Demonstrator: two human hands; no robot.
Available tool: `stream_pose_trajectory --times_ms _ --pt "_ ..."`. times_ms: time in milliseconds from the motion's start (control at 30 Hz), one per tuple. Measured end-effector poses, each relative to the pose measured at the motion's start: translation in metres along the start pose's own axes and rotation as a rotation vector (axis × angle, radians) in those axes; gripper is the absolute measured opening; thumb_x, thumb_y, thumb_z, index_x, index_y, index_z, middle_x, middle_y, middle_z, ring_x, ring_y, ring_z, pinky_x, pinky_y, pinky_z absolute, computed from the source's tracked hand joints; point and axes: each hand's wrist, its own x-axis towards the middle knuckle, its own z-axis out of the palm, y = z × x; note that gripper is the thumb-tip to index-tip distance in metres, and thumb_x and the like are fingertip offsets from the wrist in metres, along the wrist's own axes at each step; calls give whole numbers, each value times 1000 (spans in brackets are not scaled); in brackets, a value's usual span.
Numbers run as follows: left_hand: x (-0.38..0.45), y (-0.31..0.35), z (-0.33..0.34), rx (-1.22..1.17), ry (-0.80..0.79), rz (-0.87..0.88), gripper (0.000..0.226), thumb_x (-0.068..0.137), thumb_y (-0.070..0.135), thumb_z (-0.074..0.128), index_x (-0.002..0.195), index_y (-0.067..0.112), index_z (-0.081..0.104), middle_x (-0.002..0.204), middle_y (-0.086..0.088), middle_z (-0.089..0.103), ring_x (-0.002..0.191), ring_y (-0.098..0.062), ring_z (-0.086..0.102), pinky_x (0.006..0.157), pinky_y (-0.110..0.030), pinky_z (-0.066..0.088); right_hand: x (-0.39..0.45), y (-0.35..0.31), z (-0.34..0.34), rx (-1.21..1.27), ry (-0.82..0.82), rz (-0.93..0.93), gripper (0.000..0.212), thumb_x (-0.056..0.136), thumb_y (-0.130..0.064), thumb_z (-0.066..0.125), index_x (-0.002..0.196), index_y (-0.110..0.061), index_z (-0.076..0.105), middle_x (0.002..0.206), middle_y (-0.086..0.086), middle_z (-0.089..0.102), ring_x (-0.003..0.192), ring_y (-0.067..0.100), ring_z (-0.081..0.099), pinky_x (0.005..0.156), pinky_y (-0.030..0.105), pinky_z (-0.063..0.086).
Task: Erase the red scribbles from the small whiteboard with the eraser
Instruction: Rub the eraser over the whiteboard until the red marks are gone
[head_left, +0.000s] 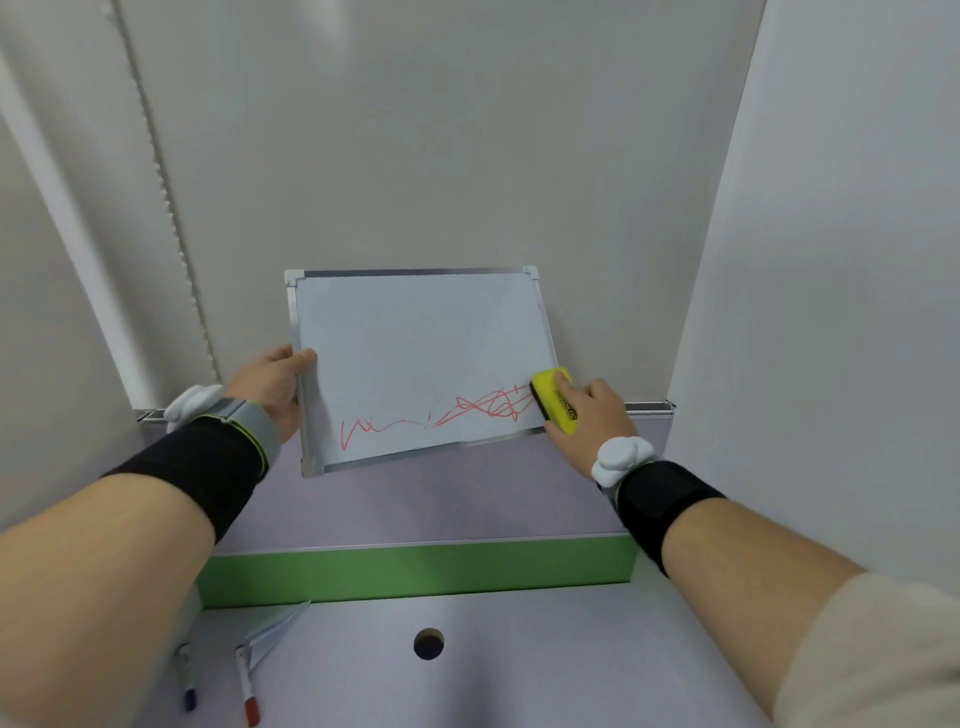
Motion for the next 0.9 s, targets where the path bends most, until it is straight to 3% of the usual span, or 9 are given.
stream_pose_trajectory --times_ms 133,300,467,633,800,900 --pt "-3 4 -1 23 -54 -5 35 99 2 51 133 2 58 129 -16 65 108 -30 63 93 -40 50 -9 -20 13 22 -19 -151 70 85 -41 64 147 -27 35 91 4 38 88 28 46 84 38 47" --pt "-5 10 -5 0 -75 6 34 99 8 54 133 7 59 120 -10 70 100 -25 68 79 -35 55 1 -1 -2 25 44 78 70 86 -41 61 148 -28 31 95 5 36 97 34 48 90 39 46" --pt "-5 12 -8 -21 -86 20 28 100 11 53 128 12 61 105 -2 72 89 -19 70 70 -31 55 -22 -24 16 18 -16 -204 71 84 -39 66 147 -27 35 93 4 39 88 25 44 83 39 46" --pt "-3 15 -10 -69 -64 16 24 101 13 53 124 14 61 107 -3 72 89 -18 71 69 -30 56 -11 -6 6 80 87 50 73 84 -39 66 148 -29 32 95 6 39 91 30 47 87 36 45" --pt "-3 12 -12 -76 -63 15 17 101 12 52 113 14 65 103 -3 72 82 -15 72 70 -31 58 -22 -14 15 20 -5 -177 73 84 -40 66 148 -30 32 95 3 41 90 24 42 86 39 46" --pt "-3 11 -11 -96 -61 3 18 101 13 53 114 13 64 105 -3 73 86 -16 72 69 -31 58 -13 -4 9 58 92 13 73 85 -41 65 148 -30 32 96 5 40 91 26 43 87 33 43"
